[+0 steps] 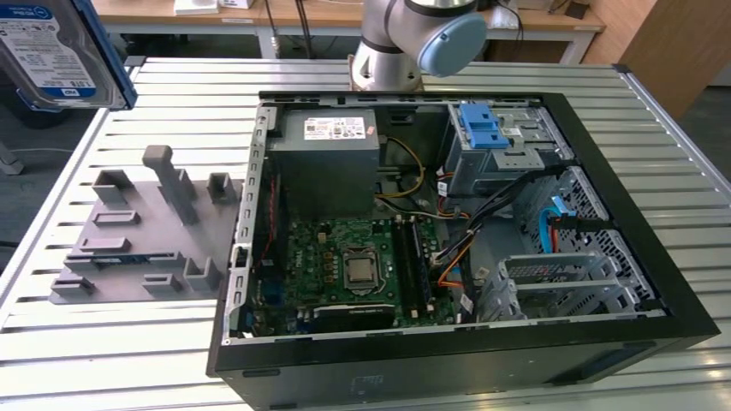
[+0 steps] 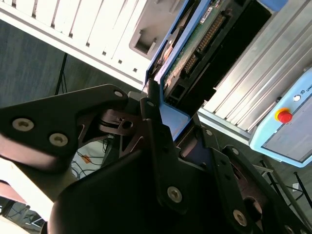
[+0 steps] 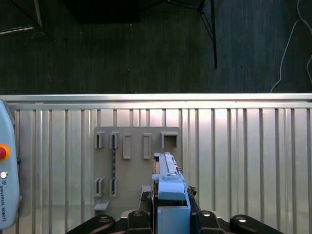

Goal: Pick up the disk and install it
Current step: 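Pick up the disk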

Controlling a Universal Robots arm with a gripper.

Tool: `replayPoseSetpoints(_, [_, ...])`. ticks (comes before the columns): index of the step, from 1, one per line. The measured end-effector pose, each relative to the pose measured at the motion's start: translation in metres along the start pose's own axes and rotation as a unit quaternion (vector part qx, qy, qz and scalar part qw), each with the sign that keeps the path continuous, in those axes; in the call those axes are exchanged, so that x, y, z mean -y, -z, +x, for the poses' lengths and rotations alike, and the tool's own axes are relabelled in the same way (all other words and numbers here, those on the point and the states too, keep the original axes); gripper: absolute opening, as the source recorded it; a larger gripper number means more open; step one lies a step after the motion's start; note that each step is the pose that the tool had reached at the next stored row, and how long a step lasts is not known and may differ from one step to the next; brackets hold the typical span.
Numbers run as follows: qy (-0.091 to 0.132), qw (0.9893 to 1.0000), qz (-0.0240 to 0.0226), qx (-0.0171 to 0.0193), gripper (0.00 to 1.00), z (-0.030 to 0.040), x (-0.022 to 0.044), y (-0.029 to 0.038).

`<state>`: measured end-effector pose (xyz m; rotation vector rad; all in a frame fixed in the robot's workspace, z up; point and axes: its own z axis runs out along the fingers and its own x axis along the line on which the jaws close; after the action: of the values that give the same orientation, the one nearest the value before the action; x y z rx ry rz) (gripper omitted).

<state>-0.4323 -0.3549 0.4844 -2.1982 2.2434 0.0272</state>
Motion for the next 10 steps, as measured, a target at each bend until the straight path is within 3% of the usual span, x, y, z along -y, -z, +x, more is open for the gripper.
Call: replayPoseSetpoints(10, [0.000, 1.0000, 0.0000, 0.0000, 0.36, -0.0001, 0.0054, 0.0000])
